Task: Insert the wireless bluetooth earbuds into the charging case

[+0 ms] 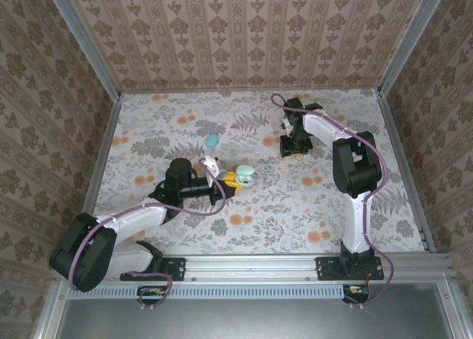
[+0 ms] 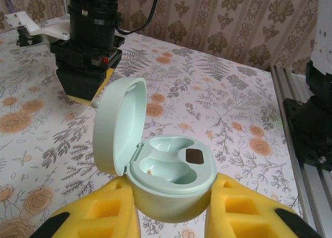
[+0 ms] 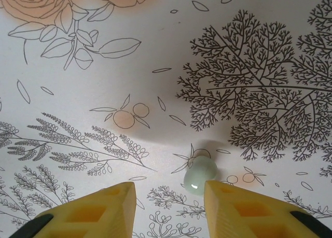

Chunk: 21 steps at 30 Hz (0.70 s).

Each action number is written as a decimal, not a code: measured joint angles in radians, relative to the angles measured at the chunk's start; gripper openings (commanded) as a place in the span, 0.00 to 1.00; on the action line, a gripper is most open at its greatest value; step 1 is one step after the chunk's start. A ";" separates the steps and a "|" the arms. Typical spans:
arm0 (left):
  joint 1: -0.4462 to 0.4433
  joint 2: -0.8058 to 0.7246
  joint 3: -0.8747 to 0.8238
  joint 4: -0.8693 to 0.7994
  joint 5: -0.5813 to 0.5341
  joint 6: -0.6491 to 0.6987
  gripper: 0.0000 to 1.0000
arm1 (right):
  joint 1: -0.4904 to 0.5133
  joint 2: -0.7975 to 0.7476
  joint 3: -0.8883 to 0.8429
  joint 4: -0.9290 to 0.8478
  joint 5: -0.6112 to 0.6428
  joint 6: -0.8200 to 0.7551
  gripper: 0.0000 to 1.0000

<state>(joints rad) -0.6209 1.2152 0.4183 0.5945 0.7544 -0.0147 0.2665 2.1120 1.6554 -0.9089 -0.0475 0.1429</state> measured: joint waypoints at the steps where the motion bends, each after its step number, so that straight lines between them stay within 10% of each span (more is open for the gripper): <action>1: 0.000 0.000 0.000 -0.002 0.000 0.000 0.00 | 0.000 0.000 0.000 0.000 0.001 0.010 0.40; 21: 0.000 -0.021 0.000 -0.030 -0.011 0.000 0.00 | 0.000 0.038 0.011 0.000 0.061 0.050 0.35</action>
<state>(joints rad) -0.6212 1.1946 0.4183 0.5648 0.7433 -0.0147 0.2665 2.1502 1.6661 -0.9092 0.0139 0.1928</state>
